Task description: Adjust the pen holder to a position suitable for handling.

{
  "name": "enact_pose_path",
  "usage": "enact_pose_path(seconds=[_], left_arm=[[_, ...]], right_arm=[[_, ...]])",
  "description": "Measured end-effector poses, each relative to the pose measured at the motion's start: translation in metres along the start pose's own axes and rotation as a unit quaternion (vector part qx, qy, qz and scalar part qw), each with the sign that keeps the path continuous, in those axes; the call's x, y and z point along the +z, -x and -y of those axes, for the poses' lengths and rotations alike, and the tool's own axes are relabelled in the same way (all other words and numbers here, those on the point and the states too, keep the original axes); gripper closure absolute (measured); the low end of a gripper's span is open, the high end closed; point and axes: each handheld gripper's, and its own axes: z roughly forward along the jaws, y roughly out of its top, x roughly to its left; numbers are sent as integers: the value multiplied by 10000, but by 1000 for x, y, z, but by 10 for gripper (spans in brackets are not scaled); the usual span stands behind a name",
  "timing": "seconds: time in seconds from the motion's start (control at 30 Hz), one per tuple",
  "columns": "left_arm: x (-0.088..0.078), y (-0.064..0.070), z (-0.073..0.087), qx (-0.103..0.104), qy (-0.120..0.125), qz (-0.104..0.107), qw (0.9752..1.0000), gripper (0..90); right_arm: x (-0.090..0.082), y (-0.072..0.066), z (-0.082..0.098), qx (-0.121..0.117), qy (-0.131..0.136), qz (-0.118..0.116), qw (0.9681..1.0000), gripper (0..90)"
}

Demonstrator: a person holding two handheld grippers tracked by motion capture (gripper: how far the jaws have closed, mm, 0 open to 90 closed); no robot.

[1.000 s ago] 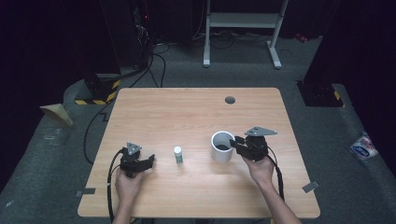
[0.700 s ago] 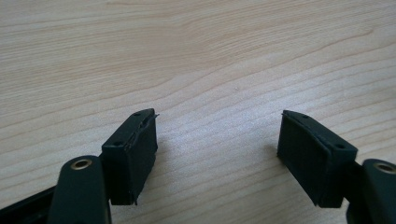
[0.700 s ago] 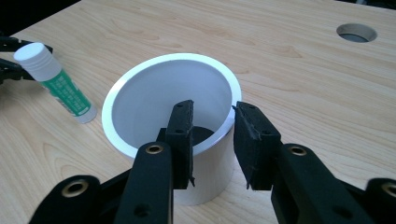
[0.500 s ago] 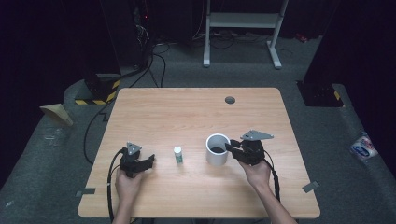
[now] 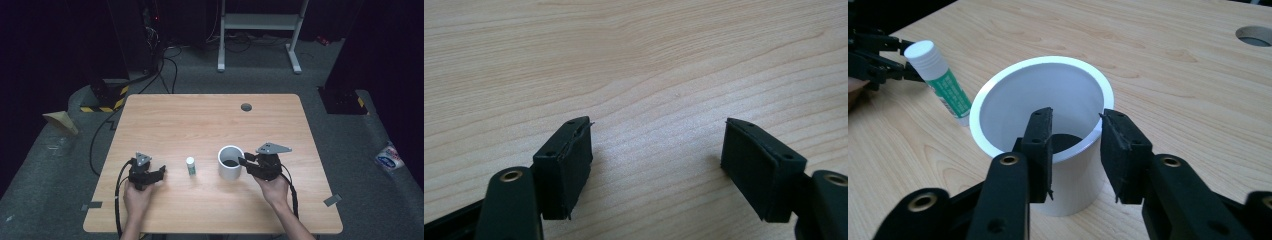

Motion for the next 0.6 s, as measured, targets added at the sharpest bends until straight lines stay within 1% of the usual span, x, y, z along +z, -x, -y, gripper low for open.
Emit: enact_pose_path(seconds=[0.03, 0.07, 0.1, 0.2, 0.23, 0.27, 0.33, 0.37, 0.4, 0.43, 0.5, 0.53, 0.57, 0.6], left_arm=[[0, 0, 0, 15, -11, 0, 10000, 284], [0, 0, 0, 13, -10, 0, 10000, 284], [0, 0, 0, 15, -10, 2, 10000, 284], [0, 0, 0, 18, -8, -2, 10000, 284], [0, 0, 0, 15, -10, -2, 10000, 285], [0, 0, 0, 1, 2, 0, 10000, 284], [0, 0, 0, -8, 2, 0, 10000, 284], [0, 0, 0, -8, 2, 0, 10000, 284], [0, 0, 0, 16, -14, -1, 10000, 285], [0, 0, 0, 13, -8, -1, 10000, 285], [0, 0, 0, 2, 2, -1, 10000, 284], [0, 0, 0, 13, -11, -2, 10000, 284], [0, 0, 0, 13, -11, -2, 10000, 284], [0, 0, 0, -2, 1, -2, 10000, 284]], right_arm=[[-3, 1, 2, 53, 92, -23, 9999, 596], [-5, 2, 3, 75, 156, -35, 9998, 587], [-5, 2, 3, 75, 156, -35, 9998, 587], [-11, 7, 7, 121, 266, -37, 9996, 552], [-13, 8, 8, 141, 289, -23, 9995, 546], [-18, 12, 9, 179, 380, -3, 9991, 536], [-23, 16, 11, 214, 469, 37, 9987, 528], [-23, 16, 11, 214, 469, 37, 9987, 528], [-29, 21, 13, 272, 540, 107, 9981, 519], [-29, 21, 13, 272, 540, 107, 9981, 519], [-32, 25, 16, 331, 580, 167, 9976, 514], [-37, 31, 20, 398, 611, 267, 9970, 511], [-37, 31, 20, 398, 611, 267, 9970, 511], [-40, 37, 23, 473, 595, 377, 9964, 509]])
